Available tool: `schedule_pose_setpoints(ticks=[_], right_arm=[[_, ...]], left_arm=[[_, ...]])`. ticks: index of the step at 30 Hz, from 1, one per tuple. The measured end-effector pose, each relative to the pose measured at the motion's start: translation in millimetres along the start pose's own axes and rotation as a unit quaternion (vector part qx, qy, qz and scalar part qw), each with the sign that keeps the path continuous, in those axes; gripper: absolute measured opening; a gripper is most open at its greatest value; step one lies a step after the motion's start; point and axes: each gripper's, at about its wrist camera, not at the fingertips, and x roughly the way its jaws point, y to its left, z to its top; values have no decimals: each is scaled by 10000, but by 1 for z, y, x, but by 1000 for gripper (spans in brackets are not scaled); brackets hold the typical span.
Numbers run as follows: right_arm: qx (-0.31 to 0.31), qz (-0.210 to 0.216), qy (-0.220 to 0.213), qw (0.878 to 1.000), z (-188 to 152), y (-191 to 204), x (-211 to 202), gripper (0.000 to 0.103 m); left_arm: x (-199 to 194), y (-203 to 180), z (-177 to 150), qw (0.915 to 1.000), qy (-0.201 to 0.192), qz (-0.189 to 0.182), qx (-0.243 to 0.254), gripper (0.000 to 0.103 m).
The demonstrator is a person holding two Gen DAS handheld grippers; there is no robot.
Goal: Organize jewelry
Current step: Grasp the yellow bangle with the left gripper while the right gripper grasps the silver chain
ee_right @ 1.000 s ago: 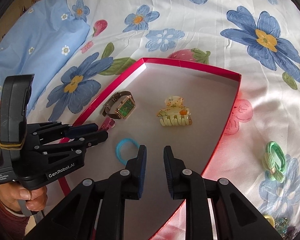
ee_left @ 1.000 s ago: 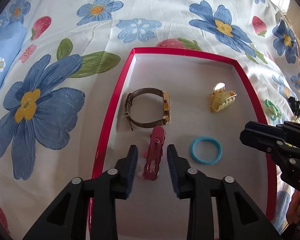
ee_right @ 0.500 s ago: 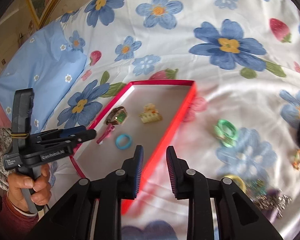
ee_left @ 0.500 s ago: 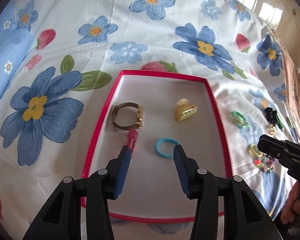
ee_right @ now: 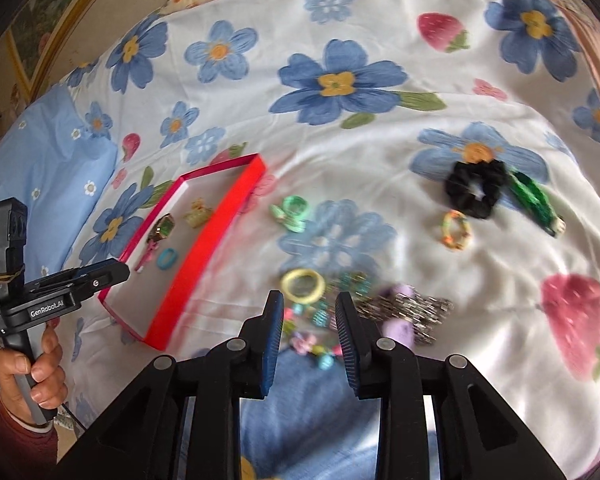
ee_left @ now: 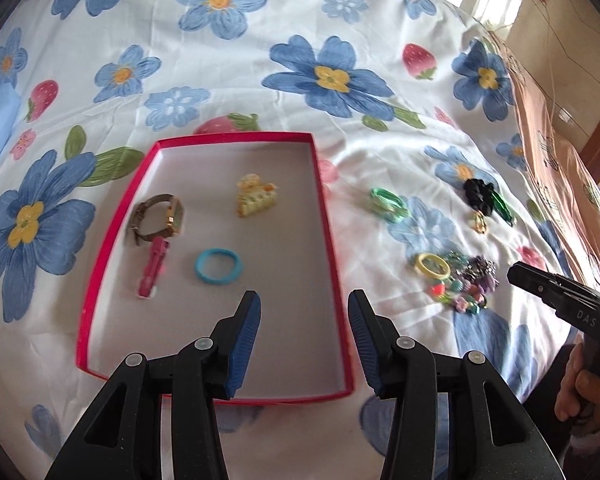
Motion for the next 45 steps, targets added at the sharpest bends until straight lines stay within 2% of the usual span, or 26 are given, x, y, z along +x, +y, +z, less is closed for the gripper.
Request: schedule_pose_setpoints(ticks=[8,22,37,38,39,40,42,44,45], right_arm=[[303,-184,5,9994,-17,-33,-13,30],[329,-339,43,9989,-20,-54,-6,32],[49,-504,513,9974,0,-66,40,32],[28,-500,514,9974,0,-66,42,32],[16,-494,505,9975,-1,-65,43,32],[5,-492,499,9975,-1,-65,44,31],[20,-445,480,9979,-1,-66,44,29],[34,-321,486,9983,-2,-66,44,15],[0,-354,471,9983,-3,-64,44,13]], left_arm=[[12,-33,-1,9994,174,-116,293,45],[52,-69,10,9972,445,-137,577,46],[139,-108,44,9913,929,-306,880,45],[147,-110,44,9906,981,-296,905,43],[154,-111,44,9899,1026,-274,942,36],[159,-113,43,9891,1048,-231,1005,33],[163,-118,42,9890,936,-119,1142,27],[164,-121,41,9881,891,-128,1246,12],[163,-122,40,9880,893,-180,1248,3]])
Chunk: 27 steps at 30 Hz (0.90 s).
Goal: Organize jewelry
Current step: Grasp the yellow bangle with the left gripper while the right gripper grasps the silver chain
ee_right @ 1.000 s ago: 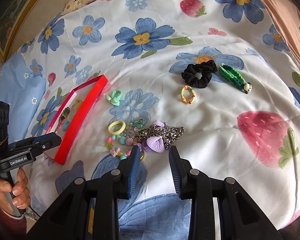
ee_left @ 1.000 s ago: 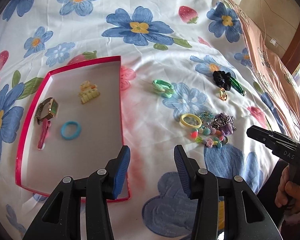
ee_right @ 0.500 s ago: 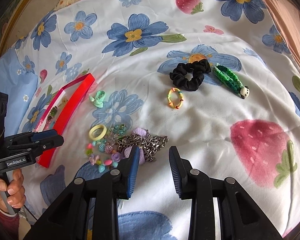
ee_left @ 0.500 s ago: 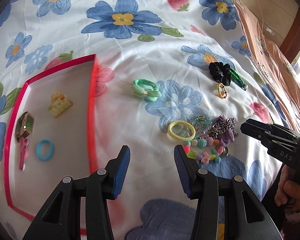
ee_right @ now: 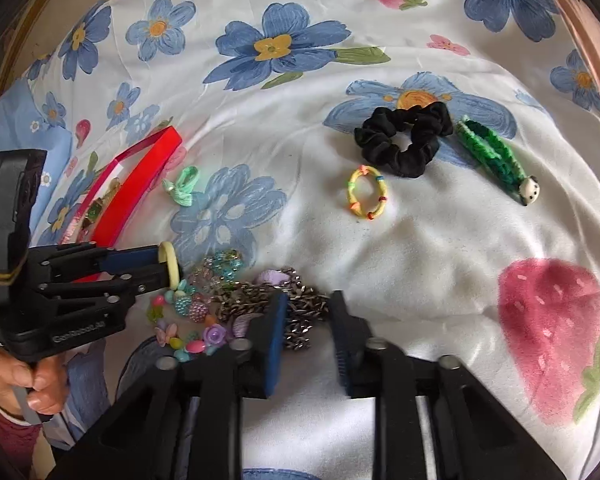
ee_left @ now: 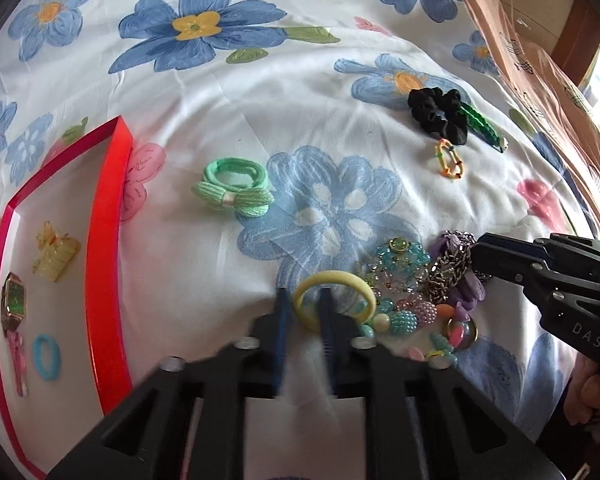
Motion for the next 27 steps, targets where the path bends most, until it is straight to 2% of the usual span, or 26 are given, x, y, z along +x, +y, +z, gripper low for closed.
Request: schedule_pose_setpoints(ticks=[2,4,14,27], right_arm=[[-68,-49,-61,9999,0,4,-3,10],[-24,39,-137,9999,0,6,-9,2],[-130,101,-679,9976,15,24,-47,1],[-555,371,-1262,9898,44,75,-85,0]], left_arm=[[-3,-1,-1,10000,-37,-53,6,2],[-9,0,-3,9999,-111,-50,14,2],[-66,20,-24,9981,-570,-82,-221,2],[-132,64,-54,9921,-1055,12,-672,2]])
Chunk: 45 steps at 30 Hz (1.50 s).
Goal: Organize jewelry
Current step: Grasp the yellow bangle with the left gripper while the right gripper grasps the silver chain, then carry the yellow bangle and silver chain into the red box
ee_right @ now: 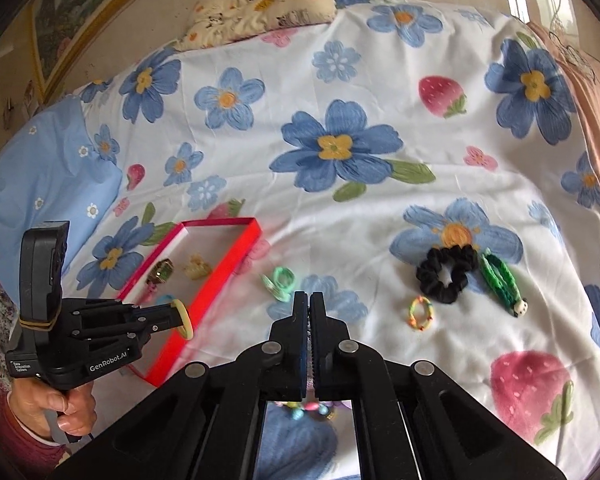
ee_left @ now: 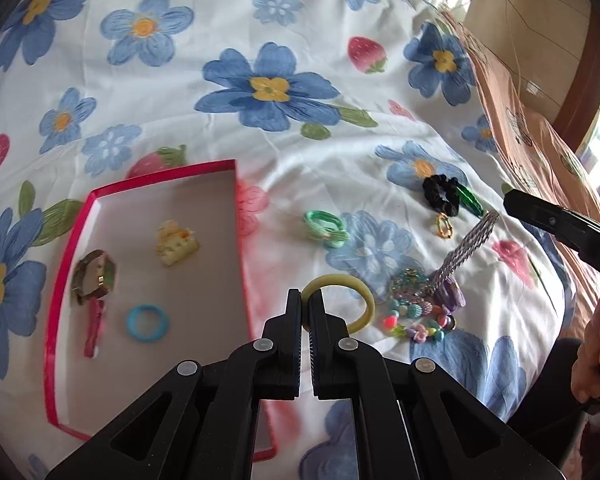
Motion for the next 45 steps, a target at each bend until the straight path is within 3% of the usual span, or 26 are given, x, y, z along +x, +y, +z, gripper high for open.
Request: schedule_pose_setpoints(ticks=[7,11,13,15,19,25,27,34,45], right_arm=[[-341,178,-153,9991,14,37,3,0],[-6,531,355,9980,4,28,31,5],[-115,193,713,9972,-11,26,50,9],[-153,100,1002,9948,-28,20,68,31],[-292,-239,1390,9896,-54,11,96,33],[-467,-386,1488,9870,-59,9,110,31],[-492,-411,1476,9870,-59,9,109,4],[-134,-118,926,9955,-37,11,79,2],[-305,368,-27,9989,21,55,30,2]], left_arm=[[-23,35,-14,9991,-87,154,-388,2],[-30,44,-20,9986,-89,173,-496,2],[-30,47,-21,9985,-66,157,-515,2],[-28,48,-23,9985,-35,139,-534,2],[-22,48,-23,9985,35,118,-535,2],[-18,48,-21,9984,73,94,-550,2],[-18,48,-21,9984,64,98,-549,2],[-25,53,-23,9982,-16,169,-579,2],[-53,78,-32,9962,-234,335,-769,2]])
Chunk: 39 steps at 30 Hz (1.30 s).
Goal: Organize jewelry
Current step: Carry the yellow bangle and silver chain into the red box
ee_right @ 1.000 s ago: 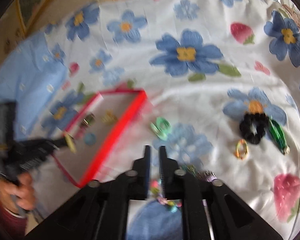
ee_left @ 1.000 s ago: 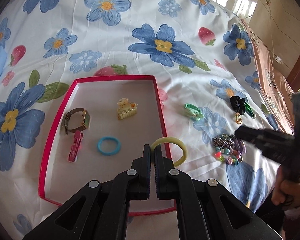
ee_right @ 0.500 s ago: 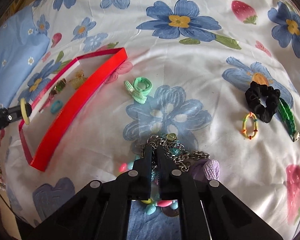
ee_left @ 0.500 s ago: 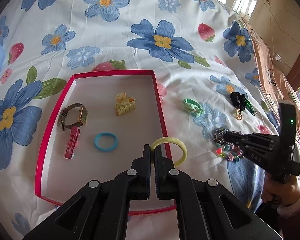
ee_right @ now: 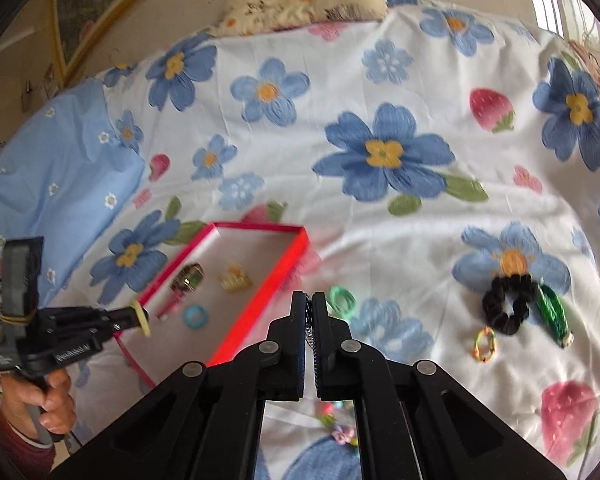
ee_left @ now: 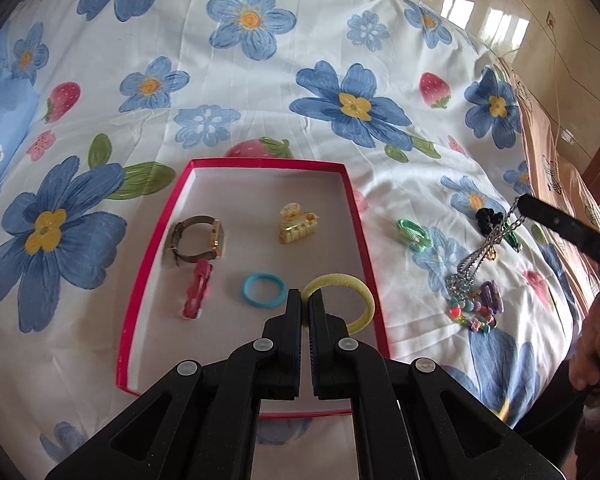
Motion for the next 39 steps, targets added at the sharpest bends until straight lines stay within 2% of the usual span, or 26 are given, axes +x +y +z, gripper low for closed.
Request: schedule_pose_setpoints(ticks=[11,21,32,39], right_arm=[[-334,608,-260,9973,27,63,4,2],[-617,1030,-235,9925,37,112,19,2],[-634,1169,435,9902,2,129,70,2],[-399,1073,991,9885,-27,110,110,2]], left_arm=[[-20,34,-7,9993,-91,263,-264,2],[-8,57,-12,9981,80,420,-444,2],[33,67,-14,9966,467,490,-479,2],[61,67,-15,9946,679,631,-462,3]])
